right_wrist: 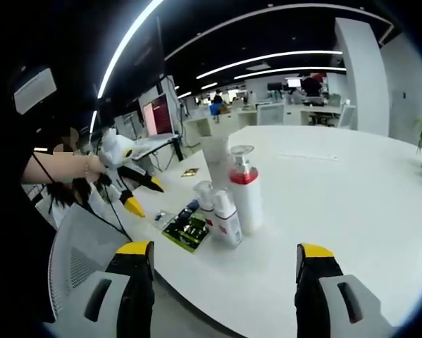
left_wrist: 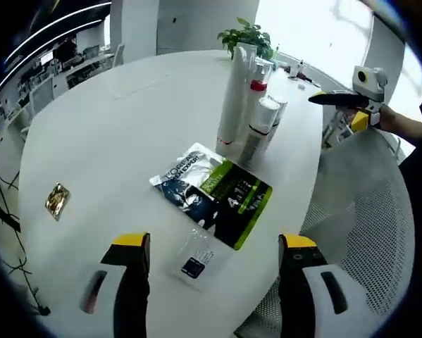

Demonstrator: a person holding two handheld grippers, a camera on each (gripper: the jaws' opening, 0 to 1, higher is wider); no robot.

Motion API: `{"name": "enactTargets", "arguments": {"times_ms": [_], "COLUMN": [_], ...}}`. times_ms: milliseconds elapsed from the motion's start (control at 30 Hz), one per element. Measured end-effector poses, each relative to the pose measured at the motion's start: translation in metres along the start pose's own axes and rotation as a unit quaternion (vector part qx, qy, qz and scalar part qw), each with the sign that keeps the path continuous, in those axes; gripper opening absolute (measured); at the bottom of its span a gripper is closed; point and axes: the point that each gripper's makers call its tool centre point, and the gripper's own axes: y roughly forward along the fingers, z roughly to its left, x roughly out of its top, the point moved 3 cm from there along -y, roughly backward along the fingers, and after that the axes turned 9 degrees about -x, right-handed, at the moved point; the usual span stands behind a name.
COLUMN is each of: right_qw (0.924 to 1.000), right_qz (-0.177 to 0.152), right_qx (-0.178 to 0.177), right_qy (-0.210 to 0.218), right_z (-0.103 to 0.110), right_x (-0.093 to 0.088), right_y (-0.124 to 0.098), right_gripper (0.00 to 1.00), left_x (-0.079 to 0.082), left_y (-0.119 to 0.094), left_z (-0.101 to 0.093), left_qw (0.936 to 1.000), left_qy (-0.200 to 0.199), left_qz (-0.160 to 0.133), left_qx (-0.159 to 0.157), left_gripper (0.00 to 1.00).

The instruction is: Arrange the skincare products in the storage area until every visible bottle or jar stands upright without overlapping.

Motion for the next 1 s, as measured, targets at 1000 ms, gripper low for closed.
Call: {"name": "enactTargets", "arguments": {"times_ms": [1000], "right_qw": [0.9999], "right_qz": [-0.008], "right_qx": [0.006], "right_qy": [0.003], "right_z": [0.0], "right_x": [0.002], "right_y": [0.0], "right_gripper": [0.84], "left_x": [-0.021], "left_y": [-0.053], "left_z": [-0.027], "left_qw": [0.9621], "left_qy": [-0.152], "left_qz": [-0.172], "left_qx": [0.147], "left_gripper": [0.99]}}
